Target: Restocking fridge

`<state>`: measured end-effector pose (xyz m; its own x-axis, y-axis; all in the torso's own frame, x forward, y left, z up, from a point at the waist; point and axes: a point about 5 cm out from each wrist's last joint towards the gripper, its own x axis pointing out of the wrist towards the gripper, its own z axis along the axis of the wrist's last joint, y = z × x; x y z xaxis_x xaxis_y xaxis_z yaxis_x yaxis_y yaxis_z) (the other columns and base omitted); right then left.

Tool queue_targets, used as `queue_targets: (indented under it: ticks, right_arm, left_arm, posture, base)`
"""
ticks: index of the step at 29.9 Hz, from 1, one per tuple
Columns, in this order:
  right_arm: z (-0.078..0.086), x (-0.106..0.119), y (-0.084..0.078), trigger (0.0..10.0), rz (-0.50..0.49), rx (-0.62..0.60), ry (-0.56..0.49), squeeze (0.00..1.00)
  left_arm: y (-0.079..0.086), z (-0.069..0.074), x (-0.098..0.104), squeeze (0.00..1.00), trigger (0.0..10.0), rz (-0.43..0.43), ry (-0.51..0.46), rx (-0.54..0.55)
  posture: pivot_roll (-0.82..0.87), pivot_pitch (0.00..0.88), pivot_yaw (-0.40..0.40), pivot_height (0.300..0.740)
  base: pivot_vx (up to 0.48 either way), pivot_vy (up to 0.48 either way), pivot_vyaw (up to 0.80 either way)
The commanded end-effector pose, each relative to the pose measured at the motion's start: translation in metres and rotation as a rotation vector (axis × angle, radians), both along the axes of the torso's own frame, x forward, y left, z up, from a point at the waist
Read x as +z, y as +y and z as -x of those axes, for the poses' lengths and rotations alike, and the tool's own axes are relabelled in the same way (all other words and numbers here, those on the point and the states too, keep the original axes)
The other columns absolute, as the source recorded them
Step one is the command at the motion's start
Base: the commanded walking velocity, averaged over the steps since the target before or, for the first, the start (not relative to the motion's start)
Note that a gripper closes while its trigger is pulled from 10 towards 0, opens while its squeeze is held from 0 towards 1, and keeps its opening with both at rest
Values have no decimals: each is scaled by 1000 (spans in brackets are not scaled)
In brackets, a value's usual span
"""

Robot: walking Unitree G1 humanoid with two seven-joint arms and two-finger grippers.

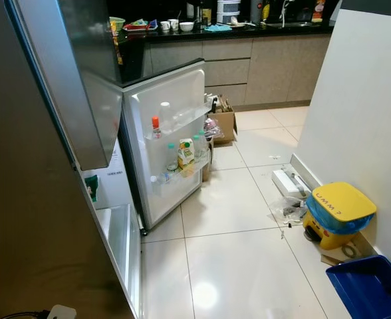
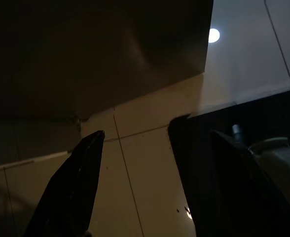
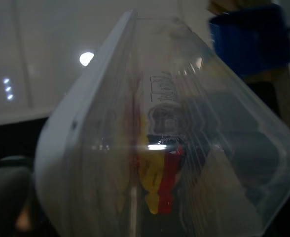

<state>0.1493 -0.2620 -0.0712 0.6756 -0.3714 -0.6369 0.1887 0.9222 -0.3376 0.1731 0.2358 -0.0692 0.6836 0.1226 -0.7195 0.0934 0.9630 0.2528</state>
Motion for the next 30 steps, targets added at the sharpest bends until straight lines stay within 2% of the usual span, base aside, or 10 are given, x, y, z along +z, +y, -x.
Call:
queue_targets:
  ticks: [1,7,13,30]
  right_arm:
    - [3,-3,4,10000,-18,10,14,0]
    - [3,-7,17,10000,-27,83,36,0]
    - [-1,-7,22,10000,-40,87,27,0]
    - [-3,-7,25,10000,-30,119,37,0]
  left_arm:
    - [-2,3,-3,0,10000,14,7,12]
    - [-4,4,-4,0,10000,18,-1,12]
    - [-5,5,-4,0,10000,13,-2,-5]
    - [-9,3,-4,0,10000,17,-9,-12]
  posture:
    - [-116,40,40,740]
    - [-106,41,39,740]
    - [-103,43,40,740]
    - [-101,44,40,740]
  base:
    - [0,0,0]
    - [0,0,0]
    - [0,0,0]
    - [0,-416,0]
